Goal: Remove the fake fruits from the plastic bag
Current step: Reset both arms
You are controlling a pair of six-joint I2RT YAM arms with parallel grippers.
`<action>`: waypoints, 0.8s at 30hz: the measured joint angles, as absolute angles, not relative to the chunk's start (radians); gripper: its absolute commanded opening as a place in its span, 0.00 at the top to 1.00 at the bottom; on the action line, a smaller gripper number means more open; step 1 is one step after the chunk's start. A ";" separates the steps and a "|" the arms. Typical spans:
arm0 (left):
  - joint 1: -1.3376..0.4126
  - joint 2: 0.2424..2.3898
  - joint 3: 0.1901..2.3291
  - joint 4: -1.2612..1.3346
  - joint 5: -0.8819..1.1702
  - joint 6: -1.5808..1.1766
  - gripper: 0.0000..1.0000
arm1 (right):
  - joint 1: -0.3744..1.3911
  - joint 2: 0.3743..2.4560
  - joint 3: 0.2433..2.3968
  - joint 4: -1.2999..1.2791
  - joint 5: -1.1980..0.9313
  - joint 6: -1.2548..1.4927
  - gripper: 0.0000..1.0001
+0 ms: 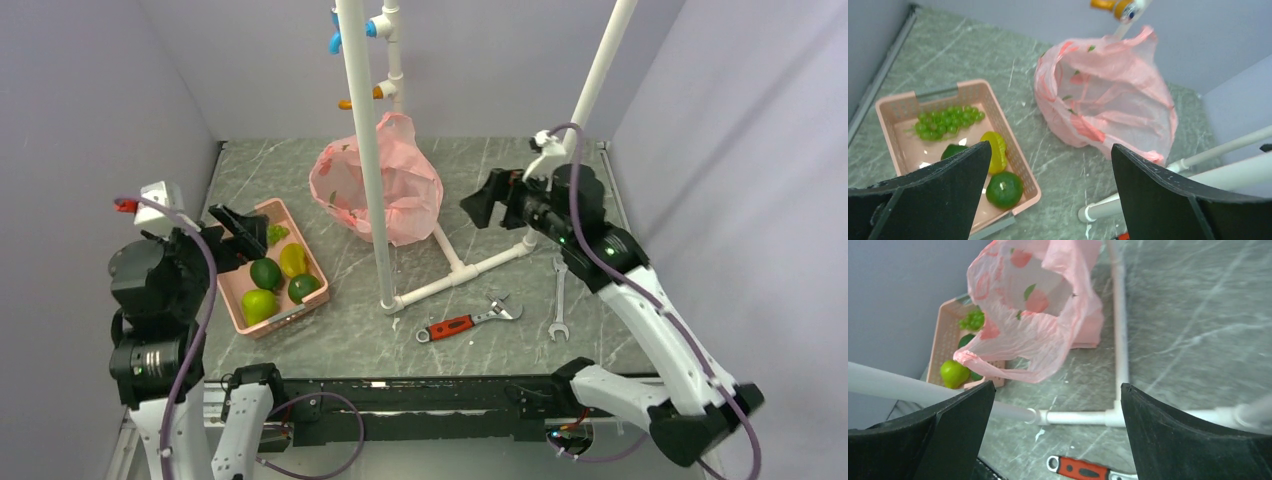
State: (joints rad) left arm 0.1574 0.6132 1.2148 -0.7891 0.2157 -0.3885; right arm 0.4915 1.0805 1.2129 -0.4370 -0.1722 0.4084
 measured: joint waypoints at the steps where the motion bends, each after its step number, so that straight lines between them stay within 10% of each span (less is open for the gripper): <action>1: 0.157 0.603 1.235 -0.792 0.215 -0.392 0.03 | 0.492 1.044 1.213 -0.463 -0.131 0.402 0.00; 24: 0.152 0.551 1.463 -0.788 0.209 -0.433 0.01 | 0.489 0.530 1.331 -0.736 0.490 0.323 0.00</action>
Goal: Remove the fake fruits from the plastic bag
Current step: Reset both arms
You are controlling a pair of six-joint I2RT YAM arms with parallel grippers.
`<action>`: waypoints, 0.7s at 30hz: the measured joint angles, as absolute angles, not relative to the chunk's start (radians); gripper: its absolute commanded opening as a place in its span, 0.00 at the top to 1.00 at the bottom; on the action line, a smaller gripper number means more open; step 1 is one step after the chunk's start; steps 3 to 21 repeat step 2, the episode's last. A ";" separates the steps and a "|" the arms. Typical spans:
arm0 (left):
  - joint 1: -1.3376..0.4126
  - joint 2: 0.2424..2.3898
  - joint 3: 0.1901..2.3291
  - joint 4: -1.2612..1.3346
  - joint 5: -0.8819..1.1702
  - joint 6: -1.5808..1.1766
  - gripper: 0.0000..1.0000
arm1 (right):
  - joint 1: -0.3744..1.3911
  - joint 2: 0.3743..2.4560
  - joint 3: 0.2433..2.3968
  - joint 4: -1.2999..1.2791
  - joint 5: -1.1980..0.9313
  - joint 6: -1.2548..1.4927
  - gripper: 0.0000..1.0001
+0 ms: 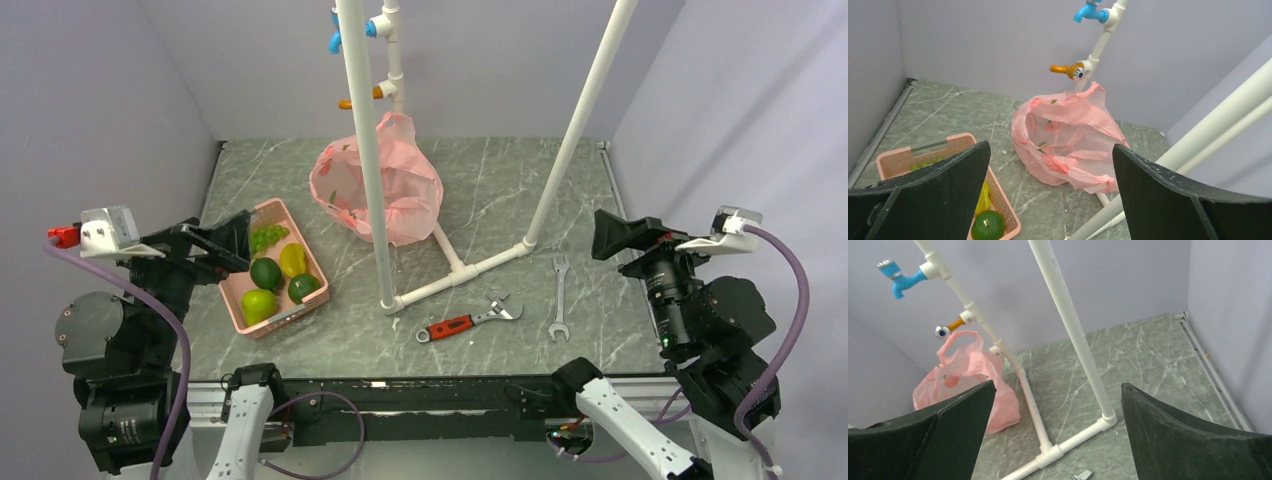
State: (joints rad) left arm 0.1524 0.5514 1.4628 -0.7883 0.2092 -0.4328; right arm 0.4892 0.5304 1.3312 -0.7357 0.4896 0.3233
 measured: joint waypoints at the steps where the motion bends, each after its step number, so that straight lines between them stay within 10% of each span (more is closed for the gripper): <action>1: 0.150 0.551 1.459 -0.788 0.214 -0.434 0.01 | 0.489 0.529 1.327 -0.740 0.490 0.323 0.00; 21: 0.146 0.552 1.456 -0.788 0.220 -0.435 0.01 | 0.489 0.528 1.321 -0.744 0.491 0.324 0.00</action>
